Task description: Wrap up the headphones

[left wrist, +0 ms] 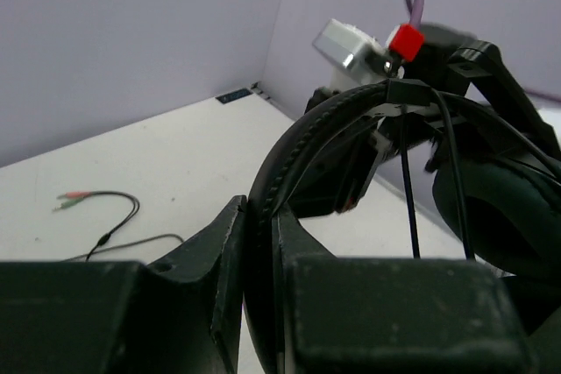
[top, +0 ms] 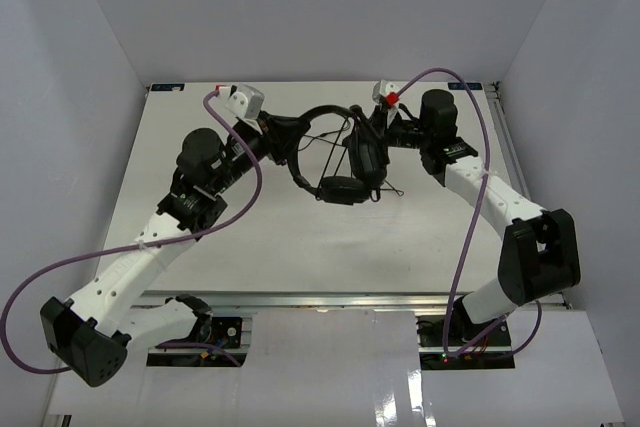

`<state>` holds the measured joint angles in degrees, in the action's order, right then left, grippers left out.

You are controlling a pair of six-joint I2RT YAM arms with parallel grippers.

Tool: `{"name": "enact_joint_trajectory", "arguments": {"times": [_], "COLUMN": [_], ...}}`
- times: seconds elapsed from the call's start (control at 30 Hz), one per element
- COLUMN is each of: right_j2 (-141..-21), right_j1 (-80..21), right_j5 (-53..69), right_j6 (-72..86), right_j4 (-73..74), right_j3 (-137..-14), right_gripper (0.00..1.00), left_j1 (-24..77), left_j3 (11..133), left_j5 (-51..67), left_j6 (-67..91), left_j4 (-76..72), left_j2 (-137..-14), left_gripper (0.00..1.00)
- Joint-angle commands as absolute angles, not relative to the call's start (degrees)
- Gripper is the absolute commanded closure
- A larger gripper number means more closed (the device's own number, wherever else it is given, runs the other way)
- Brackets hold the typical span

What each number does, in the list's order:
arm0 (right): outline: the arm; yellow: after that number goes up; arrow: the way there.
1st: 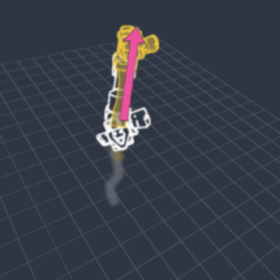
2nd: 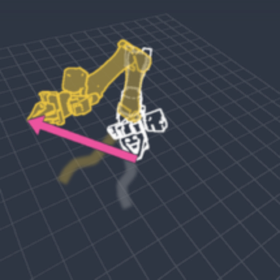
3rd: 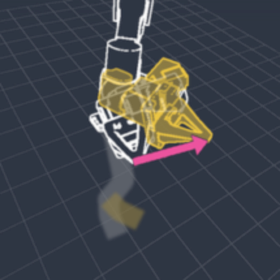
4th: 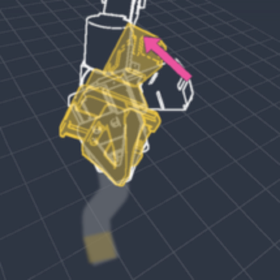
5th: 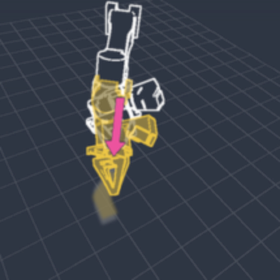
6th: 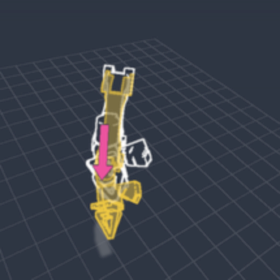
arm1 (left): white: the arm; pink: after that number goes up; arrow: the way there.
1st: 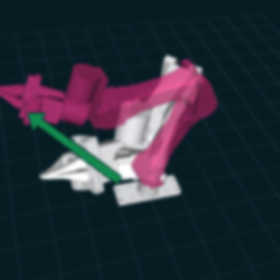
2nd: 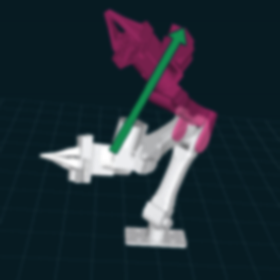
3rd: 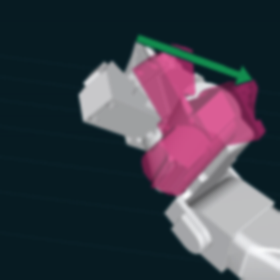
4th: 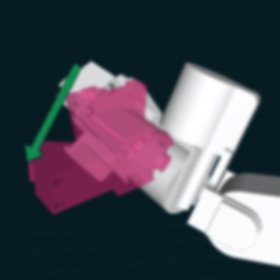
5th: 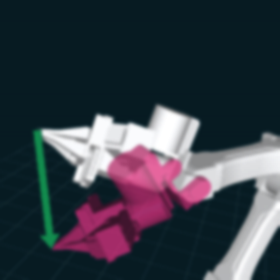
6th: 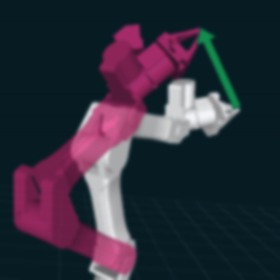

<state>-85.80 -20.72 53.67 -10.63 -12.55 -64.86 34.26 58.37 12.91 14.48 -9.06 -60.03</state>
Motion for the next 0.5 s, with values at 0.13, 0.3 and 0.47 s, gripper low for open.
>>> {"name": "enact_joint_trajectory", "arguments": {"times": [0.13, 0.3, 0.47], "right_j2": [-97.1, -101.0, -97.3], "right_j1": [-25.9, -31.0, -33.8], "right_j5": [66.3, 64.6, 62.9], "right_j6": [41.1, 51.7, 49.4], "right_j4": [-64.4, -77.4, -77.2], "right_j3": [-62.1, -63.1, -54.6], "right_gripper": [0.84, 0.76, 0.74], "left_j1": [34.6, 34.6, 34.6], "left_j3": [71.0, 76.3, 80.8], "left_j5": [8.5, 4.0, -7.6], "left_j6": [25.3, 25.0, 21.1], "left_j4": [-23.0, -23.1, -20.2], "left_j2": [-66.4, -69.3, -70.0], "left_gripper": [1.0, 1.0, 1.0]}}
